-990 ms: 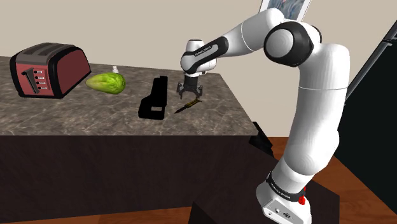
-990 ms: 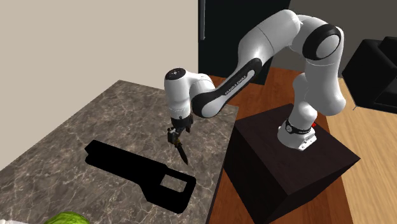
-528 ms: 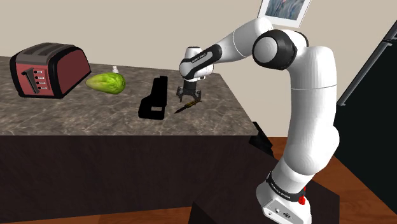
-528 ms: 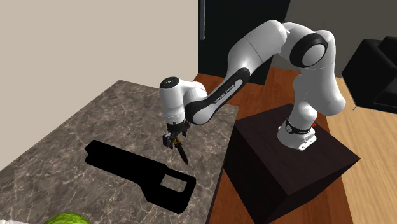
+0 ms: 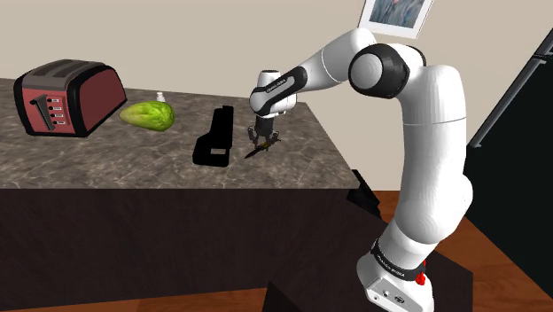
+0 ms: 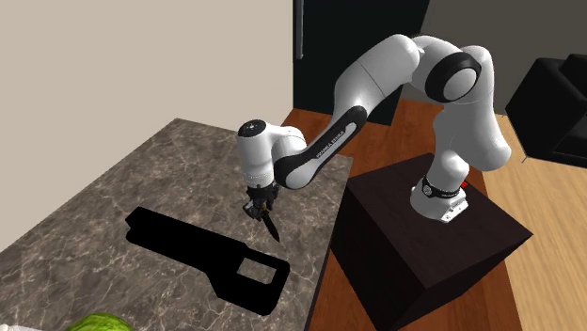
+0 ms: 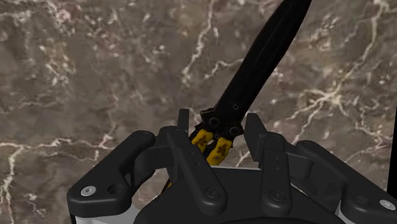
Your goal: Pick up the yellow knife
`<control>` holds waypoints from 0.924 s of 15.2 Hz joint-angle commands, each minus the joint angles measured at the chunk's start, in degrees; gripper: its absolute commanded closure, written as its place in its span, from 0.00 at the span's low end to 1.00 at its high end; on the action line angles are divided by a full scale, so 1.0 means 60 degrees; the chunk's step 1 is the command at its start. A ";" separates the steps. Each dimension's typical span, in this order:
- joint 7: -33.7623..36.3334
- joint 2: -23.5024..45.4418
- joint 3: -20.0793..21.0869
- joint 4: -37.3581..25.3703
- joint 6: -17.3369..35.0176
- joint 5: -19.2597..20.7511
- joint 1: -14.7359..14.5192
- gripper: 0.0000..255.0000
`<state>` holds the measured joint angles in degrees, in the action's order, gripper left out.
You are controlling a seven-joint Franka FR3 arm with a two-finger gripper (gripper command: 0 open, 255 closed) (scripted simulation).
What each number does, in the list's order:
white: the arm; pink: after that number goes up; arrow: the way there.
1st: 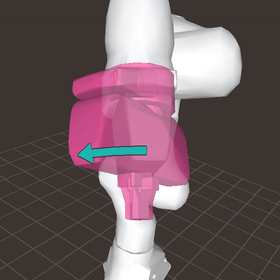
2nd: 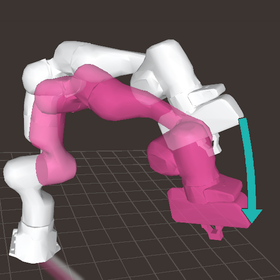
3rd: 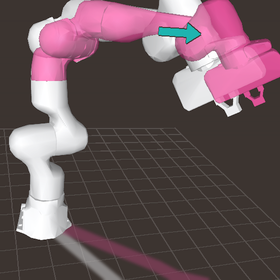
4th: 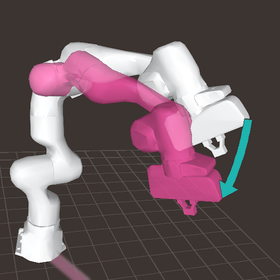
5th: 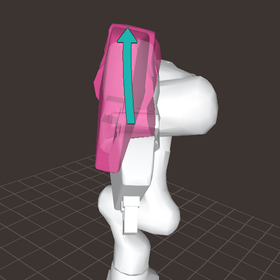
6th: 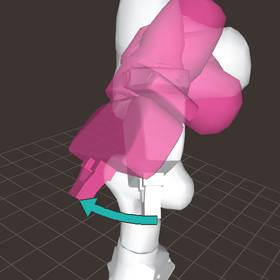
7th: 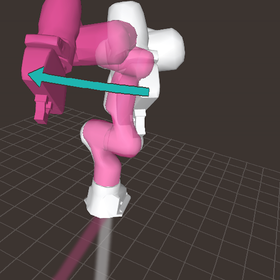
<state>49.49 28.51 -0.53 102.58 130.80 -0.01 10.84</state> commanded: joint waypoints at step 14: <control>0.0017 -0.0551 -0.0001 -0.0244 -0.0801 0.0007 -0.0014 1.00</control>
<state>49.52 25.44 -0.55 101.57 126.71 0.02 10.81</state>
